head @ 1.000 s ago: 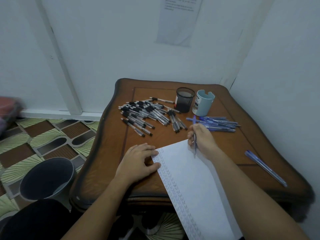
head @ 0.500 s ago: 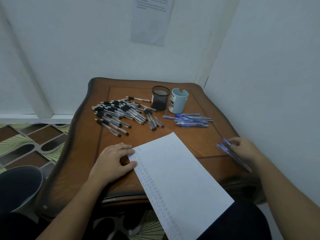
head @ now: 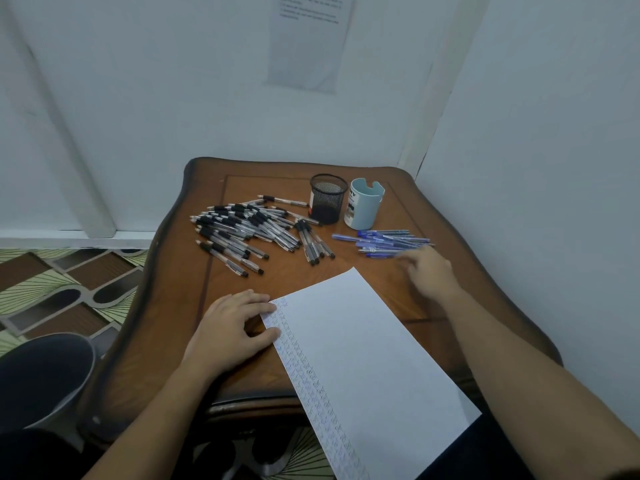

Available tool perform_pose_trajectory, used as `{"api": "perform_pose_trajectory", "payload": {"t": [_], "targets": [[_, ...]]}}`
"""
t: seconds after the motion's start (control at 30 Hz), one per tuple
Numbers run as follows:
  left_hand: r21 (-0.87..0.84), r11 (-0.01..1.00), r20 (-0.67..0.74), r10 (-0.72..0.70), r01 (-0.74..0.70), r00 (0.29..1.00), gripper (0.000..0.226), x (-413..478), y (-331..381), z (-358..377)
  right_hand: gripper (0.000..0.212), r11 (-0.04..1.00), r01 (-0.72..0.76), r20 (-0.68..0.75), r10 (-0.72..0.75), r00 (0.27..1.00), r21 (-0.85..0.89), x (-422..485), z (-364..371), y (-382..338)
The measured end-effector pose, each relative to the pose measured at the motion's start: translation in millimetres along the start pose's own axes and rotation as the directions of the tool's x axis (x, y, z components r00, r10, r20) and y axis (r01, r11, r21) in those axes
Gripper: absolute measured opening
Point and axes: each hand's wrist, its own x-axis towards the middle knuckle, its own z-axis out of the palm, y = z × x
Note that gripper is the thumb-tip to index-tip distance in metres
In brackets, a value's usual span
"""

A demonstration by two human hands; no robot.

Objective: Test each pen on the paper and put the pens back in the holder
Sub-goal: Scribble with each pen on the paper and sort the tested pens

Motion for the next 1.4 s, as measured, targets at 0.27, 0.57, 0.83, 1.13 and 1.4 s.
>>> {"api": "perform_pose_trajectory", "payload": {"t": [0.27,0.57,0.83,1.13,1.4], "targets": [[0.008,1.000,0.047,-0.024,0.024,0.999,0.070,0.1,2.2,-3.1,0.022,0.999,-0.050,0.004,0.050,0.999,0.011,27.7,29.8,-30.4],[0.004,1.000,0.055,-0.027,0.027,0.998,0.070,-0.3,1.2,-2.6,0.027,0.931,0.246,-0.041,-0.266,0.963,-0.268,11.3,30.2,-20.2],[0.012,0.999,0.074,-0.039,0.038,0.997,0.070,0.3,2.2,-2.7,0.027,0.929,0.185,-0.014,-0.200,0.980,-0.322,3.8,23.3,-25.8],[0.025,0.999,0.087,-0.043,0.041,0.995,0.064,0.5,3.1,-4.1,0.027,0.826,0.140,0.004,-0.170,0.985,0.546,-22.8,-0.7,-89.1],[0.011,0.999,0.059,-0.037,0.036,0.998,0.070,-0.5,3.3,-3.9,0.020,0.434,-0.043,0.041,0.012,0.999,0.900,-37.3,2.5,-133.3]]}}
